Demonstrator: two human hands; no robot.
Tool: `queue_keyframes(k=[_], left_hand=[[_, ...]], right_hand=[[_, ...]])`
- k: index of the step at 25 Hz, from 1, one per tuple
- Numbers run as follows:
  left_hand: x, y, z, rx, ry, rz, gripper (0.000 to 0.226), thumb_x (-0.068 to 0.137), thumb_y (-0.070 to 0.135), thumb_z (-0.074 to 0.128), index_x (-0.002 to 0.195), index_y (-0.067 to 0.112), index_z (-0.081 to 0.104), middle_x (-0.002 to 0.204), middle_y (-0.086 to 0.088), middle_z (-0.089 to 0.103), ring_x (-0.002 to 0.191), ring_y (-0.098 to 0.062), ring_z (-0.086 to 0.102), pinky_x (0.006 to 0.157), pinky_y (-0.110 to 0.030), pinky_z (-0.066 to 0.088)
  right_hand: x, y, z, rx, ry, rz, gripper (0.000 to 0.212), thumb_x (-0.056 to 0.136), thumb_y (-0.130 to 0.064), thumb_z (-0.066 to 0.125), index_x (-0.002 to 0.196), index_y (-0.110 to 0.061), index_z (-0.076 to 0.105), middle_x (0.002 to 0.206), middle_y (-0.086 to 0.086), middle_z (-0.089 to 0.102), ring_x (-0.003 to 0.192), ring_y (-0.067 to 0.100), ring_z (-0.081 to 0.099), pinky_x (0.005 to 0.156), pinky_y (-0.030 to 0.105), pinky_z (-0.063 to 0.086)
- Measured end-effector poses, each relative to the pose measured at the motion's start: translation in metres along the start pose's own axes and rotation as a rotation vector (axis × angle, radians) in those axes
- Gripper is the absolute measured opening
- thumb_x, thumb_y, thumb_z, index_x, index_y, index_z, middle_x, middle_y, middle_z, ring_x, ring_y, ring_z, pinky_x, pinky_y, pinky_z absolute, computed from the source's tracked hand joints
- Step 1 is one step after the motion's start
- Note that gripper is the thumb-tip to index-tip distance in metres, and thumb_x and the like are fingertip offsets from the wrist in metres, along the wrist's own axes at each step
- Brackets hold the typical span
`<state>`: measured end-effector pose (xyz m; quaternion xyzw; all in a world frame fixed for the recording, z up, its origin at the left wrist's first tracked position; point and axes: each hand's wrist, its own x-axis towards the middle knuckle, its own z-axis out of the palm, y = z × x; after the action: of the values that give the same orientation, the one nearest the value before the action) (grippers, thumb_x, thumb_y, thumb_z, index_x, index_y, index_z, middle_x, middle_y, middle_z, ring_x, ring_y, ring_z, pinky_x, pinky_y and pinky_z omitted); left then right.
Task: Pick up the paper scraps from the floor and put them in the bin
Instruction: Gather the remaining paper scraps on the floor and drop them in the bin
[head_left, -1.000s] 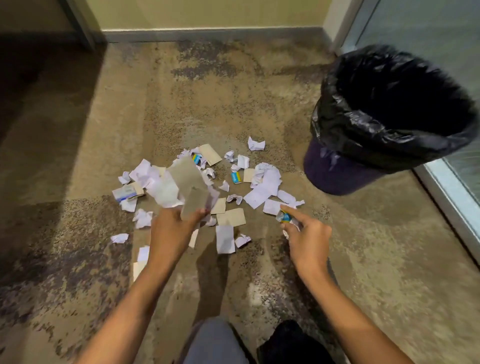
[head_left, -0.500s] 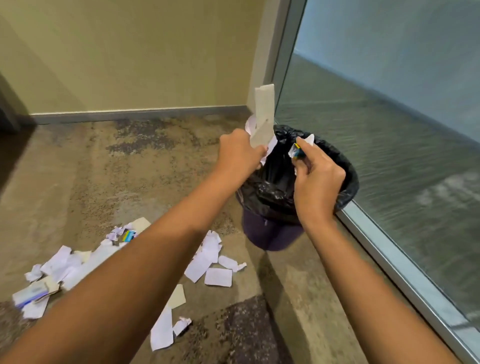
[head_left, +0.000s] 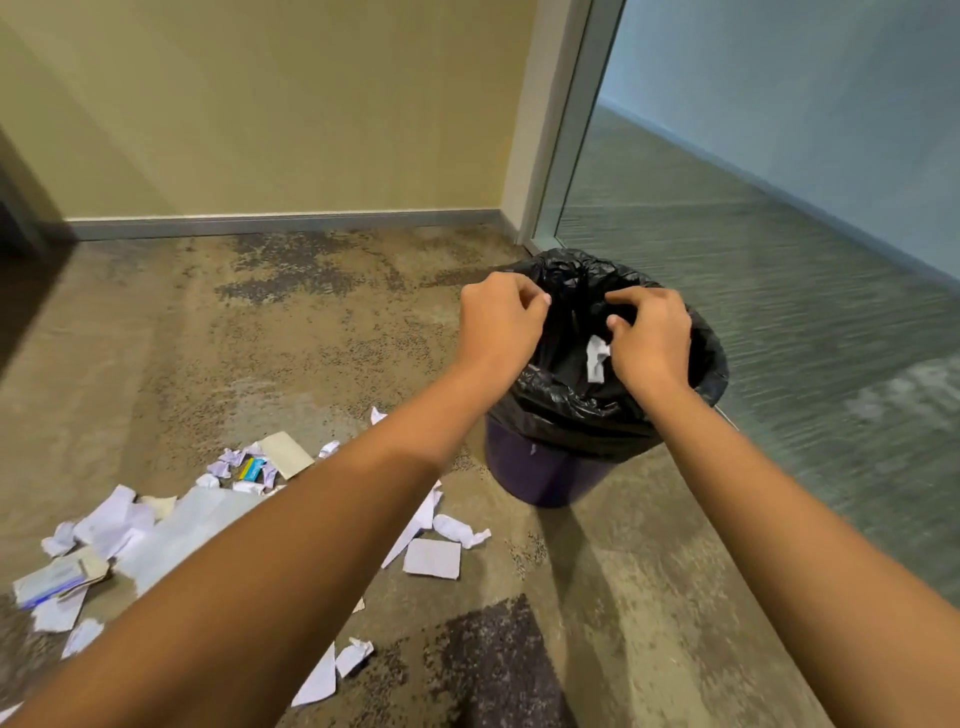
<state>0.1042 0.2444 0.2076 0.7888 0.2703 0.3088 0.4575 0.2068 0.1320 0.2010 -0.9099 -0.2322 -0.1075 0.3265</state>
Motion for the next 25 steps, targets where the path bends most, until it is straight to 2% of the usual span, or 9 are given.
queue_keyframes(k=[3, 6, 10, 15, 17, 19, 21, 23, 25], left_hand=[[-0.025, -0.01, -0.024, -0.045, 0.058, 0.003, 0.015, 0.089, 0.021, 0.061, 0.087, 0.014, 0.074, 0.071, 0.001, 0.07, 0.064, -0.013, 0.069, 0.062, -0.033, 0.06], [-0.064, -0.033, -0.054, -0.077, 0.079, -0.059, 0.013, 0.09, 0.021, 0.061, 0.089, 0.016, 0.073, 0.075, 0.002, 0.071, 0.066, -0.006, 0.068, 0.054, -0.019, 0.056], [-0.125, -0.108, -0.107, -0.032, 0.164, -0.26, 0.013, 0.09, 0.027, 0.061, 0.089, 0.023, 0.073, 0.085, 0.005, 0.074, 0.075, -0.008, 0.07, 0.072, -0.033, 0.059], [-0.224, -0.2, -0.166, 0.226, 0.238, -0.526, 0.013, 0.09, 0.026, 0.061, 0.091, 0.023, 0.073, 0.095, 0.01, 0.07, 0.089, -0.009, 0.065, 0.072, -0.026, 0.044], [-0.263, -0.234, -0.185, 0.348, 0.254, -0.612, 0.011, 0.087, 0.025, 0.064, 0.095, 0.023, 0.072, 0.108, 0.003, 0.068, 0.102, -0.014, 0.06, 0.081, -0.028, 0.042], [-0.297, -0.266, -0.2, 0.504, 0.184, -0.716, 0.027, 0.082, 0.028, 0.069, 0.108, 0.022, 0.068, 0.129, -0.009, 0.057, 0.122, -0.025, 0.048, 0.098, -0.038, 0.039], [-0.318, -0.282, -0.207, 0.549, 0.143, -0.841, 0.062, 0.075, 0.034, 0.077, 0.131, 0.025, 0.052, 0.15, -0.019, 0.026, 0.138, -0.036, 0.025, 0.11, -0.047, 0.029], [-0.326, -0.287, -0.206, 0.544, 0.122, -0.862, 0.098, 0.063, 0.039, 0.084, 0.144, 0.034, 0.03, 0.155, -0.02, -0.007, 0.143, -0.041, 0.005, 0.113, -0.053, 0.02], [-0.323, -0.293, -0.2, 0.632, -0.004, -0.876, 0.114, 0.059, 0.042, 0.085, 0.147, 0.043, 0.012, 0.154, -0.018, -0.022, 0.143, -0.042, -0.005, 0.113, -0.057, 0.016]], right_hand=[[-0.019, -0.008, 0.0, 0.05, 0.087, -0.108, 0.023, 0.091, -0.006, 0.055, 0.105, -0.019, 0.069, 0.113, 0.007, 0.057, 0.097, 0.018, 0.06, 0.08, 0.011, 0.032], [-0.063, -0.023, 0.001, 0.181, 0.149, -0.275, 0.023, 0.086, 0.001, 0.056, 0.097, -0.013, 0.071, 0.099, 0.006, 0.062, 0.085, 0.01, 0.057, 0.074, 0.004, 0.033], [-0.152, -0.038, 0.029, 0.331, 0.048, -0.418, 0.023, 0.08, 0.011, 0.058, 0.091, -0.005, 0.071, 0.09, 0.006, 0.062, 0.082, 0.002, 0.05, 0.077, 0.001, 0.032], [-0.254, -0.035, 0.1, 0.351, -0.286, -0.395, 0.019, 0.085, 0.002, 0.059, 0.098, -0.008, 0.07, 0.094, 0.005, 0.064, 0.085, 0.019, 0.06, 0.074, 0.026, 0.048], [-0.284, -0.032, 0.128, 0.305, -0.399, -0.359, 0.025, 0.085, 0.001, 0.061, 0.106, -0.009, 0.068, 0.101, 0.008, 0.064, 0.092, 0.024, 0.06, 0.077, 0.036, 0.052], [-0.303, -0.027, 0.154, 0.253, -0.572, -0.274, 0.041, 0.083, -0.001, 0.065, 0.121, -0.013, 0.062, 0.118, 0.009, 0.057, 0.109, 0.026, 0.054, 0.09, 0.038, 0.05], [-0.31, -0.018, 0.176, 0.163, -0.749, -0.208, 0.062, 0.081, -0.014, 0.072, 0.137, -0.023, 0.048, 0.141, 0.01, 0.04, 0.13, 0.028, 0.037, 0.105, 0.038, 0.039], [-0.313, -0.017, 0.195, 0.047, -0.921, -0.193, 0.084, 0.076, -0.029, 0.077, 0.145, -0.037, 0.029, 0.155, 0.007, 0.014, 0.142, 0.031, 0.015, 0.112, 0.043, 0.027], [-0.311, -0.025, 0.21, -0.072, -1.032, -0.235, 0.099, 0.072, -0.038, 0.08, 0.146, -0.046, 0.015, 0.158, 0.003, -0.007, 0.145, 0.033, -0.004, 0.112, 0.049, 0.023]])
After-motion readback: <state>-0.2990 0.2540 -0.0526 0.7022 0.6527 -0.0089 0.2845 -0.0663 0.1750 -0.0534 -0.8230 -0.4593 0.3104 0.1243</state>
